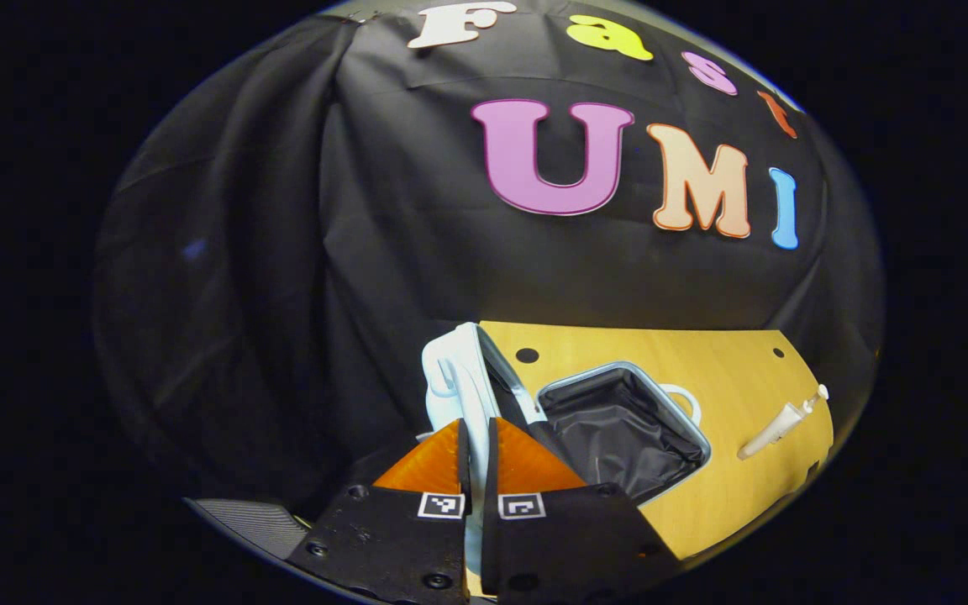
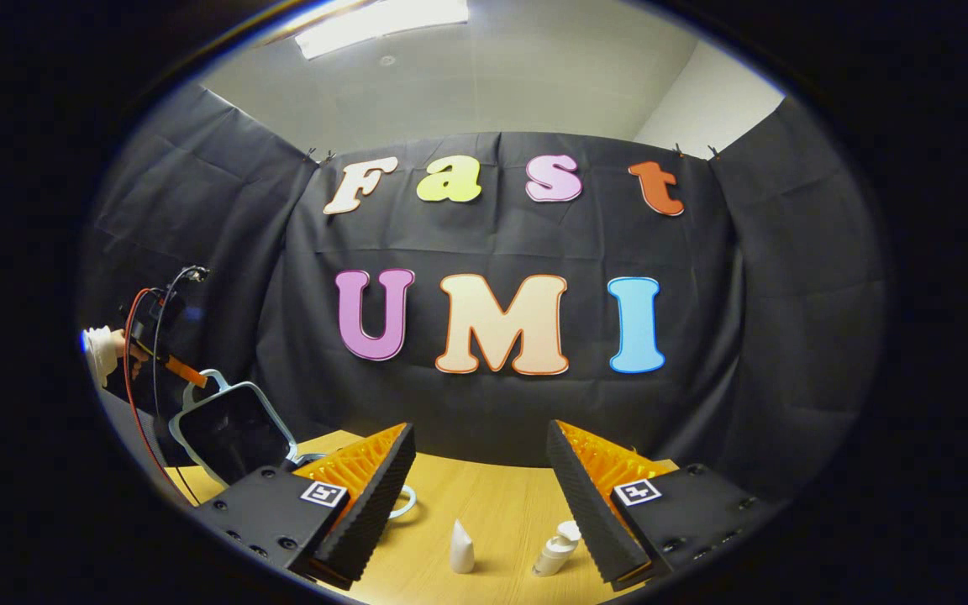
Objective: First open the suitcase, pack the skin care products into it, and then close the suitcase.
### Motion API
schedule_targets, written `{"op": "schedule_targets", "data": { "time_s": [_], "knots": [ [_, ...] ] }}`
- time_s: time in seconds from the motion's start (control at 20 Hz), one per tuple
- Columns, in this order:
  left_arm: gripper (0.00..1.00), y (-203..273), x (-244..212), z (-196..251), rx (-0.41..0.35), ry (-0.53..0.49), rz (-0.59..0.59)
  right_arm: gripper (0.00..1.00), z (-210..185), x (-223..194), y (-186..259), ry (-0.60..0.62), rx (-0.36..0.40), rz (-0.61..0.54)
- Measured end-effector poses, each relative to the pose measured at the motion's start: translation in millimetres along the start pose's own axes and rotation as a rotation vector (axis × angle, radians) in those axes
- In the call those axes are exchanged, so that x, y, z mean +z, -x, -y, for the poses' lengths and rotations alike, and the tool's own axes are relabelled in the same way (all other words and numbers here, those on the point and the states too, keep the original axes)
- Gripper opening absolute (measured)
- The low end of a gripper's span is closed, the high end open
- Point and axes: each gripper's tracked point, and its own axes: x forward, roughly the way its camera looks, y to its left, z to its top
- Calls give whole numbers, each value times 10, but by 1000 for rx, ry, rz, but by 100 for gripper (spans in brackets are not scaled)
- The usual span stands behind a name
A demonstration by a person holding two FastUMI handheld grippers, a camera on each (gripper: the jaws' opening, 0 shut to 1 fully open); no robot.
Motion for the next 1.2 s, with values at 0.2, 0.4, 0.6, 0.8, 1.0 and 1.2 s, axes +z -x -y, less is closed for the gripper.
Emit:
{"op": "schedule_targets", "data": {
  "time_s": [0.2, 0.4, 0.6, 0.8, 1.0, 1.2],
  "knots": [
    [0, -60, -461, -344, 20, 63, 34, 99, -93, -175, 1, -40, 18, -37],
    [0, -168, -961, -687, 22, 283, 81, 99, -115, -435, -54, -56, 19, -80],
    [0, -341, -1632, -814, 34, 365, 93, 99, -197, -762, -121, -68, 40, -118],
    [0, -564, -2054, -796, 14, 394, 72, 99, -351, -1050, -134, -35, 79, -151],
    [0, -599, -2065, -838, -14, 431, 126, 99, -425, -1088, -106, -4, 103, -152],
    [0, -596, -2003, -884, 19, 386, 126, 99, -328, -1021, -96, -1, 82, -133]
  ]
}}
